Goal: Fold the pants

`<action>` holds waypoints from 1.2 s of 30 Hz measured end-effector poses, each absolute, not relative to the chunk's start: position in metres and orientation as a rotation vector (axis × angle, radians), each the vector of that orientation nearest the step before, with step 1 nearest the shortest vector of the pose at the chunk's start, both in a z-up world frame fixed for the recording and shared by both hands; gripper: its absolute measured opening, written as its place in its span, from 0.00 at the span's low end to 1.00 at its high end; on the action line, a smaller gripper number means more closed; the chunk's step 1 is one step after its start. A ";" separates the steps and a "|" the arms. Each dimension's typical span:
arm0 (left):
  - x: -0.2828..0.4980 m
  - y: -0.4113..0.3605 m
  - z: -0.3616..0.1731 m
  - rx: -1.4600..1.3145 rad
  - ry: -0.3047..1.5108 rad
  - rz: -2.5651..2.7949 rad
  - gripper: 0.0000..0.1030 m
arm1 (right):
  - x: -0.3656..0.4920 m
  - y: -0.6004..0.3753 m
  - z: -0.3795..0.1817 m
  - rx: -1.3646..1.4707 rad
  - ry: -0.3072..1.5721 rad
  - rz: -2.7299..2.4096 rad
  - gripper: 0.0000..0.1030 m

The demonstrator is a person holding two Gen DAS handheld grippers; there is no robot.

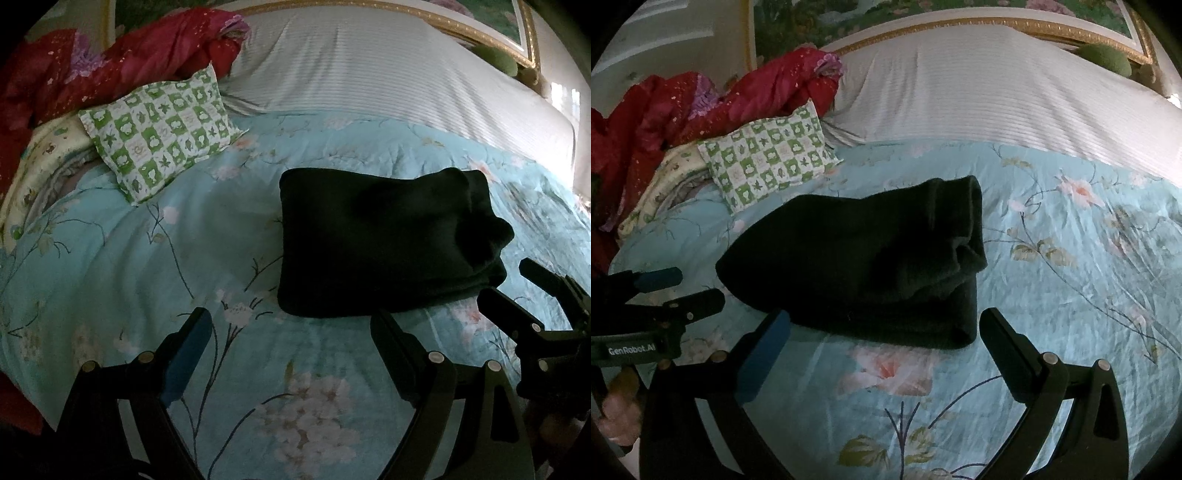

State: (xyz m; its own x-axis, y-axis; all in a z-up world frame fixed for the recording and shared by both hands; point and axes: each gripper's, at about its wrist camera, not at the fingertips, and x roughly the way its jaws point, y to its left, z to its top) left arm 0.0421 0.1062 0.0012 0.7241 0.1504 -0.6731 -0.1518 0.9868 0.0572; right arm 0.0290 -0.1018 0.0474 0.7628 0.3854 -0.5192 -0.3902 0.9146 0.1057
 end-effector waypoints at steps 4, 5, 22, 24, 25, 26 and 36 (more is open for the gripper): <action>0.042 0.105 0.000 0.003 0.745 0.164 0.86 | 0.030 -0.099 0.047 -0.016 0.567 0.422 0.99; 0.043 0.104 0.000 0.005 0.745 0.165 0.86 | 0.030 -0.099 0.046 -0.017 0.568 0.424 0.99; 0.049 0.105 -0.003 0.009 0.759 0.150 0.86 | 0.033 -0.094 0.044 -0.020 0.596 0.427 0.99; 0.049 0.105 -0.003 0.011 0.760 0.151 0.86 | 0.033 -0.094 0.044 -0.023 0.599 0.425 0.99; 0.049 0.105 -0.003 0.010 0.761 0.151 0.86 | 0.033 -0.093 0.044 -0.023 0.599 0.426 0.99; 0.049 0.105 -0.003 0.008 0.760 0.149 0.86 | 0.033 -0.093 0.044 -0.024 0.599 0.426 0.99; 0.048 0.107 -0.003 0.006 0.759 0.147 0.86 | 0.033 -0.090 0.043 -0.030 0.605 0.427 0.99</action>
State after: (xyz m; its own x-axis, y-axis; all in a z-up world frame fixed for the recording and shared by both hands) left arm 0.0484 0.1073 -0.0029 0.7160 0.1353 -0.6849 -0.1309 0.9897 0.0587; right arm 0.0334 -0.0902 0.0434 0.7382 0.3803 -0.5571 -0.3975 0.9126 0.0962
